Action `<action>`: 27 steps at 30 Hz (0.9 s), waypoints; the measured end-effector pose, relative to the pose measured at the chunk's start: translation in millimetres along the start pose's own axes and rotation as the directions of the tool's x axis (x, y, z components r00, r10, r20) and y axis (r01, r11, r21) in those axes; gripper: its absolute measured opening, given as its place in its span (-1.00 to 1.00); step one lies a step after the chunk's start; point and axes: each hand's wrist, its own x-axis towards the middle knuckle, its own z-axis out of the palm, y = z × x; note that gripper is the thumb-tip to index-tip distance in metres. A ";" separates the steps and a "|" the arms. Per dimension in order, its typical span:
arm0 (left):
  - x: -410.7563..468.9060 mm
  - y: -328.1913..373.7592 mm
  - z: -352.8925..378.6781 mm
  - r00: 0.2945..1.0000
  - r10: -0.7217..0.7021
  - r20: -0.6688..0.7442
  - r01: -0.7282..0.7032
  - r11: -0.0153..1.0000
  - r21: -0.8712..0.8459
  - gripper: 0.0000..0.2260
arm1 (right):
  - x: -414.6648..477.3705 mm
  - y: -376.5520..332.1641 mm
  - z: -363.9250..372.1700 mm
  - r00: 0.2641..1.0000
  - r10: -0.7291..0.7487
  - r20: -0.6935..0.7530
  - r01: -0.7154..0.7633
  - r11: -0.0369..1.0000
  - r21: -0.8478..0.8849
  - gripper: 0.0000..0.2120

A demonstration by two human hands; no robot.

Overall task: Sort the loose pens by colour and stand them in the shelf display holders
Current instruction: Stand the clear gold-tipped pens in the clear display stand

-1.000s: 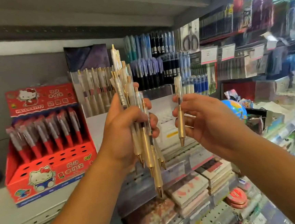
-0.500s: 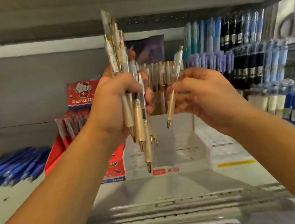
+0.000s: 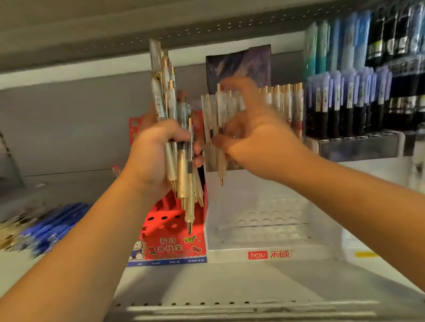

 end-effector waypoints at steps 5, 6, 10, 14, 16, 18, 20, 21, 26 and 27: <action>8.7 -7.3 -16.3 0.995 0.017 0.100 -0.006 0.994 -0.107 -0.83 | -7.0 18.1 26.0 0.997 -0.016 -0.069 0.012 0.998 -0.062 -0.27; 9.5 -9.6 -18.0 0.991 0.022 0.128 -0.008 0.994 -0.105 -0.83 | -10.4 22.9 30.5 0.998 -0.034 -0.049 0.030 0.996 -0.088 -0.27; 11.8 -14.9 -19.0 0.986 0.007 0.167 0.006 0.997 -0.081 -0.85 | -14.7 37.3 38.8 0.999 -0.039 0.000 0.038 0.983 -0.182 -0.24; 13.3 -18.4 -21.5 0.990 0.033 0.136 -0.027 0.999 -0.047 -0.62 | -14.2 39.7 39.6 1.000 -0.015 0.009 0.016 0.988 -0.155 -0.28; 13.1 -18.6 -22.6 0.988 0.043 0.147 -0.034 0.998 -0.057 -0.57 | -13.5 38.7 39.1 1.000 0.001 0.023 0.002 0.985 -0.170 -0.37; 12.7 -17.8 -23.3 0.986 0.054 0.161 -0.044 0.997 -0.064 -0.61 | -13.3 38.0 39.0 0.999 0.014 0.044 -0.005 0.982 -0.188 -0.53; 11.7 -16.9 -23.9 0.985 0.048 0.164 -0.036 0.997 -0.071 -0.67 | -13.3 36.0 39.4 0.997 0.019 0.071 -0.004 0.979 -0.205 -0.66; 11.2 -16.8 -24.2 0.985 0.042 0.164 -0.032 0.997 -0.066 -0.67 | -13.1 35.0 39.3 0.997 0.020 0.070 -0.005 0.980 -0.200 -0.70; 8.3 -17.5 -23.6 0.984 0.039 0.174 -0.036 0.999 -0.024 -0.46 | -12.1 32.6 33.4 0.999 0.024 0.036 -0.016 0.979 -0.203 -0.83; 7.5 -16.9 -23.2 0.983 0.044 0.177 -0.041 0.999 -0.020 -0.43 | -11.7 32.8 31.6 0.999 0.027 0.045 -0.016 0.973 -0.231 -0.83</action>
